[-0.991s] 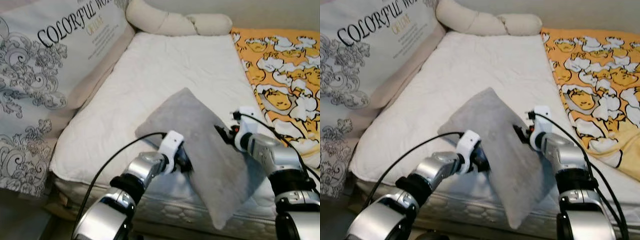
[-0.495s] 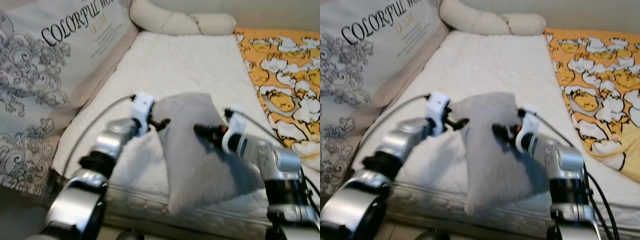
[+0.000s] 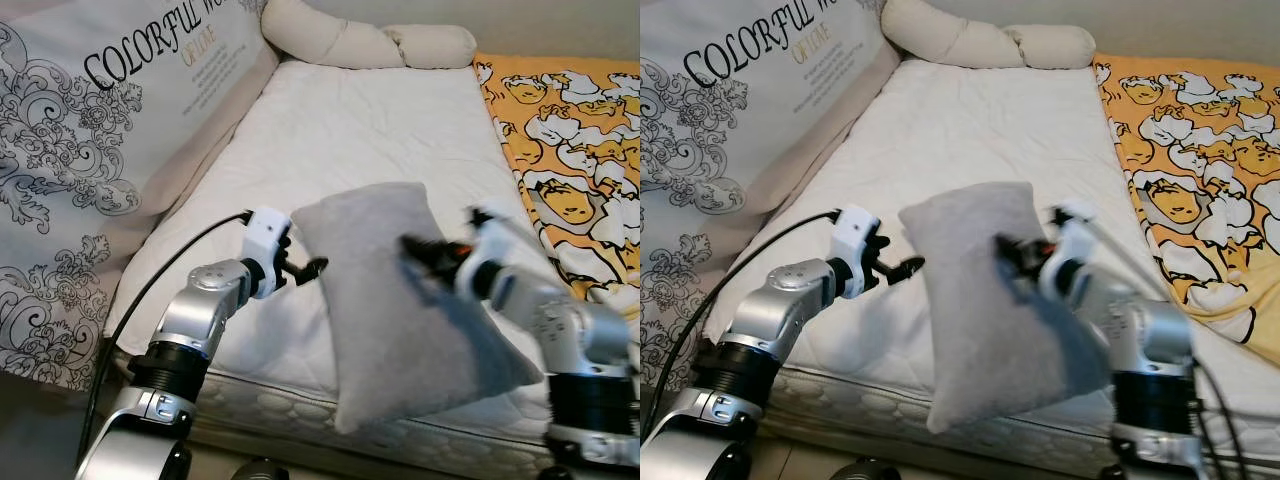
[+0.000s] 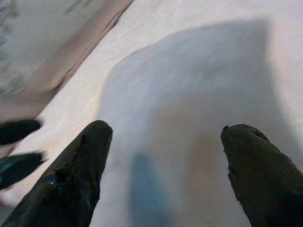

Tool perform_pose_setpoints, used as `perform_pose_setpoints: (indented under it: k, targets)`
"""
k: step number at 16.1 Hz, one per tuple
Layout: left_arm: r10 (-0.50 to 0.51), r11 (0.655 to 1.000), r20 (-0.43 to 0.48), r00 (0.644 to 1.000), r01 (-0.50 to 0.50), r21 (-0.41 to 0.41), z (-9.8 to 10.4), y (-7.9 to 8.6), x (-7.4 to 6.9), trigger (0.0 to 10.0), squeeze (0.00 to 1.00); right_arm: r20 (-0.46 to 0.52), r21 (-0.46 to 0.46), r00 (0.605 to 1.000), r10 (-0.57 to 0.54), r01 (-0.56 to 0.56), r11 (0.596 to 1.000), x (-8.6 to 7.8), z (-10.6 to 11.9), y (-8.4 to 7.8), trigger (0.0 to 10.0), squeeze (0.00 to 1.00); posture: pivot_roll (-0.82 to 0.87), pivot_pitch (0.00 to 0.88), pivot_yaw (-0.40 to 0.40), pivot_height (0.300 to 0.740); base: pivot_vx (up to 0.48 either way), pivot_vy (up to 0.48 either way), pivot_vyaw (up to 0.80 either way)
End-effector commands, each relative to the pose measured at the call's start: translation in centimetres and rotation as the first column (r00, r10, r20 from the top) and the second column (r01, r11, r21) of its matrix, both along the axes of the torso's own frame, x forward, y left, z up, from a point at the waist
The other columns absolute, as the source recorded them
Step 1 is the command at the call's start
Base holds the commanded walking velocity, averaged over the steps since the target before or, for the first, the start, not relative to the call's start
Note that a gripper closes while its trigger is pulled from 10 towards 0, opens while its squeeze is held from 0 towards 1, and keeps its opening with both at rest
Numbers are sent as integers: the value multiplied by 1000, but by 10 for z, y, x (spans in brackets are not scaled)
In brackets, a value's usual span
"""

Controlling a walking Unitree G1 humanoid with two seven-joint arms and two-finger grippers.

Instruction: Clean up the room

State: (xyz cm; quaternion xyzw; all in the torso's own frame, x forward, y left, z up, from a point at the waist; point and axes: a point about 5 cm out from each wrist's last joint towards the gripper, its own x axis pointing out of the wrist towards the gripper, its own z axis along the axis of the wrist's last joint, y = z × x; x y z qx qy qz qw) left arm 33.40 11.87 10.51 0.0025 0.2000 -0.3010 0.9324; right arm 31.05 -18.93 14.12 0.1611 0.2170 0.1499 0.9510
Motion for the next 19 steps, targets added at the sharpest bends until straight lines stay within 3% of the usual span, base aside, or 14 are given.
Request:
perform_pose_setpoints:
  k: [1, 2, 3, 4, 5, 6, 8, 10, 11, 15, 16, 17, 18, 19]
  targets:
    - [5, 1000, 35, 999, -5, -6, 1, -2, 1, 10000, 0, 14, 22, 997, -75, 74, 997, 4, 2, -16, 10000, 0, -12, 0, 43, 740, 0, 0, 0]
    - [1, 1000, 70, 998, -2, 11, 0, -3, 1, 10000, 0, 17, 44, 996, -86, 85, 995, 5, 3, -20, 10000, 0, -12, 0, 43, 740, 0, 0, 0]
    - [52, 999, 97, 994, -53, 0, -3, -4, 3, 10000, 1000, 10, 76, 993, -116, 115, 990, 5, 1, -29, 10000, 0, -14, 0, 45, 740, 0, 0, 0]
    - [92, 983, 42, 995, -84, -165, -2, -11, 3, 10000, 1000, -21, 71, 983, -182, 183, 980, 6, -11, -45, 10000, 310, -19, 0, 50, 740, 0, 0, 0]
    - [109, 979, 38, 993, -100, -177, -2, -11, 3, 10000, 1000, -27, 60, 979, -202, 203, 977, 7, -15, -49, 10000, 953, -20, 0, 51, 740, 0, 0, 0]
    - [107, 980, 28, 994, -100, -174, -10, -15, 2, 10000, 1000, -61, 109, 963, -262, 267, 958, 8, -30, -62, 10000, 1000, -18, 0, 55, 740, 0, 0, 0]
    - [113, 954, -47, 992, -122, -274, -23, -20, -1, 10000, 1000, -101, 146, 945, -310, 323, 935, 10, -46, -73, 10000, 1000, -16, 0, 69, 740, 0, 0, 0]
    - [85, 910, -106, 991, -120, -396, -31, -25, -6, 10000, 1000, -104, 201, 964, -247, 263, 944, 11, -52, -71, 10000, 1000, -13, 0, 74, 740, 0, 0, 0]
    - [46, 866, -161, 986, -120, -485, -37, -30, -12, 10000, 1000, -103, 221, 981, -166, 185, 957, 11, -56, -65, 10000, 1000, -17, 0, 80, 740, 0, 0, 0]
    - [-35, 834, -213, 976, -89, -544, -57, -42, -27, 10000, 1000, -106, 290, 994, -34, 63, 955, 10, -65, -51, 10000, 1000, -35, 0, 89, 740, 0, 0, 0]
    - [-90, 844, -255, 963, -62, -533, -67, -54, -36, 10000, 1000, -141, 257, 990, 12, 25, 966, 7, -74, -45, 10000, 898, -43, 0, 83, 740, 0, 0, 0]
    - [-113, 851, -268, 957, -46, -523, -72, -61, -40, 10000, 1000, -162, 212, 986, 25, 10, 977, 4, -81, -43, 10000, 188, -44, 0, 82, 740, 0, 0, 0]
    - [-121, 862, -288, 950, -43, -505, -77, -68, -44, 10000, 1000, -184, 189, 982, 32, 3, 982, 1, -88, -42, 10000, 0, -46, 0, 78, 740, 0, 0, 0]
    - [-107, 876, -310, 945, -58, -479, -82, -74, -46, 10000, 573, -209, 159, 977, 39, -6, 987, -3, -95, -40, 10000, 0, -49, 0, 72, 740, 0, 0, 0]
